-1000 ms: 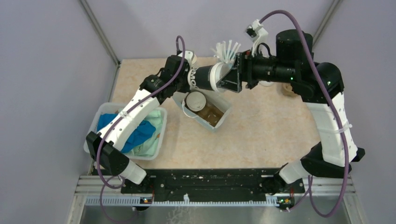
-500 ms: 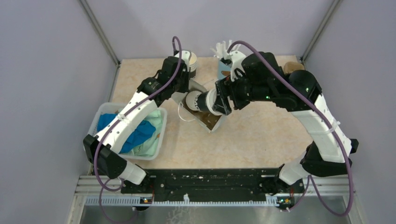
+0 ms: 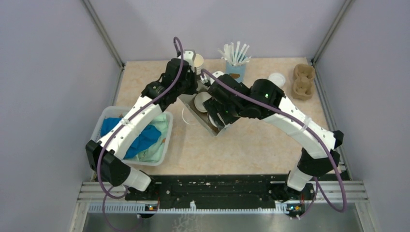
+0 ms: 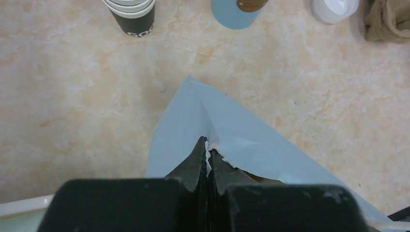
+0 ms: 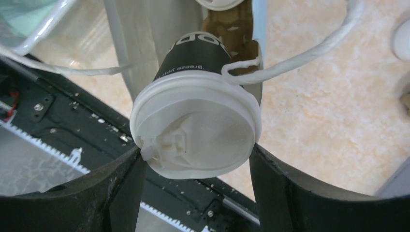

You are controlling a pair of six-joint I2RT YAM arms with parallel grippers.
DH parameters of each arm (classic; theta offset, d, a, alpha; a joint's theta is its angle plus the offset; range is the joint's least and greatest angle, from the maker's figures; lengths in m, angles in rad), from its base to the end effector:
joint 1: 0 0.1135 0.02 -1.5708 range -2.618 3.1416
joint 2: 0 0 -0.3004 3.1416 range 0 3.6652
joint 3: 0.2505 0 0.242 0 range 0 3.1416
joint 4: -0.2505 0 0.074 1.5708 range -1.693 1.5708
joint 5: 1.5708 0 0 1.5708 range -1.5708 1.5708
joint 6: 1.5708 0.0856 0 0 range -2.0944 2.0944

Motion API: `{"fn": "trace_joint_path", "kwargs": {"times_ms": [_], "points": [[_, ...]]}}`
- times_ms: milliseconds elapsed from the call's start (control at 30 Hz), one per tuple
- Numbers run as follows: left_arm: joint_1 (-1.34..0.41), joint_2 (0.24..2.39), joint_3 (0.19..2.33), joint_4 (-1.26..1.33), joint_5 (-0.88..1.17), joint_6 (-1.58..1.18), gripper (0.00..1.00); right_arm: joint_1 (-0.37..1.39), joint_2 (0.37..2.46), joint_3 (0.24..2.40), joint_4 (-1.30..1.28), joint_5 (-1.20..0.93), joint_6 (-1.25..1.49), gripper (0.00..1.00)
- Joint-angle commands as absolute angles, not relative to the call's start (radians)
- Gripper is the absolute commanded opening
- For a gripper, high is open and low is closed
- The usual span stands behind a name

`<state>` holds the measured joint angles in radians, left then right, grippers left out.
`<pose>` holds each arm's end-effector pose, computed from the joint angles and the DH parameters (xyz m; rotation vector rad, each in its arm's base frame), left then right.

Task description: Pack the takeout coffee

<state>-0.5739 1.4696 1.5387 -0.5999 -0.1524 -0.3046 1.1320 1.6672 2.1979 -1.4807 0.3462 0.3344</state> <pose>0.3062 -0.1825 0.4081 0.1923 2.1076 -0.3687 0.1583 0.2689 0.4572 -0.8245 2.3105 0.2076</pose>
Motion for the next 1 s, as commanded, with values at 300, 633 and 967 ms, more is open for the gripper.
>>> {"fn": "trace_joint_path", "kwargs": {"times_ms": [300, 633, 967], "points": [[-0.483, 1.328, 1.305, -0.295, 0.073, -0.518, 0.00, 1.141, 1.707, 2.080, -1.500, 0.561, 0.283, 0.56], [-0.475, 1.072, 0.968, -0.116, 0.119, -0.620, 0.00, 1.164, 1.703, 2.011, -1.473, 0.541, 0.157, 0.56], [-0.486, 0.979, 0.913, -0.232, 0.128, -0.664, 0.00, 1.232, 1.819, 2.125, -1.450, 0.538, 0.186, 0.56]]}}
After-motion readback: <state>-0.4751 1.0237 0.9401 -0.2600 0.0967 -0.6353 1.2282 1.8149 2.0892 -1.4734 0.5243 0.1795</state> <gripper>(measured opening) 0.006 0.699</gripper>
